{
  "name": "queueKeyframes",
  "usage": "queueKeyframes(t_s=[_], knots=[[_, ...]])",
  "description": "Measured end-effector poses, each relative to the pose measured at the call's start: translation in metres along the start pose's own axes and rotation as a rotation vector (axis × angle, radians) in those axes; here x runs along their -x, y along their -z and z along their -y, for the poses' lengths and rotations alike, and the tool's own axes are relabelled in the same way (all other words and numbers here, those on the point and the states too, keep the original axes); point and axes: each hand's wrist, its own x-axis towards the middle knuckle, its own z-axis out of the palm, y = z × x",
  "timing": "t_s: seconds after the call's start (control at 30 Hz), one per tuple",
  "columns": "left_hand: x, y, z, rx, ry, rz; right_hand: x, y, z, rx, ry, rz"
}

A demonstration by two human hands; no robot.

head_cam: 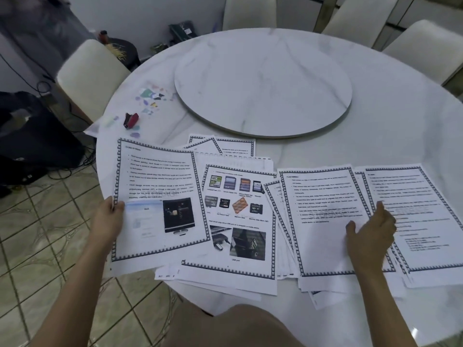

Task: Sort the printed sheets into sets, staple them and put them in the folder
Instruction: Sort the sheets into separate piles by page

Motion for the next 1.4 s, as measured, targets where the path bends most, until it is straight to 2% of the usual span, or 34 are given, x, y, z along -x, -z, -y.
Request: queueKeyframes(t_s=[0.07,0.2,0.3,0.4,0.53,0.63,0.77,0.97,1.23,1.4], knots=[[-0.007,0.003,0.004,-0.089,-0.010,0.015,0.010,-0.004,0.007,-0.043,0.048,0.038],[-0.028,0.009,-0.002,-0.174,-0.053,0.034,0.039,-0.010,0.032,-0.214,0.131,0.246],[-0.052,0.019,-0.012,-0.251,-0.113,0.025,0.066,-0.010,0.059,-0.301,0.157,0.336],[-0.077,0.029,-0.019,-0.352,-0.161,0.003,0.092,-0.016,0.083,-0.237,0.118,0.431],[-0.108,0.036,-0.009,-0.448,-0.194,0.032,0.108,-0.029,0.103,-0.007,0.002,0.529],[-0.116,0.034,0.001,-0.468,-0.187,0.070,0.116,-0.033,0.113,0.075,-0.068,0.530],[-0.119,0.025,0.010,-0.392,-0.104,0.091,0.126,-0.040,0.123,0.146,-0.069,0.496],[-0.129,0.027,0.023,-0.242,-0.032,0.088,0.120,-0.036,0.129,-0.116,-0.208,0.485],[-0.125,0.024,0.037,-0.033,-0.032,0.167,0.099,-0.017,0.153,-0.373,-0.158,0.534],[-0.118,0.026,0.042,0.040,-0.070,0.175,0.074,-0.008,0.168,-0.497,-0.127,0.464]])
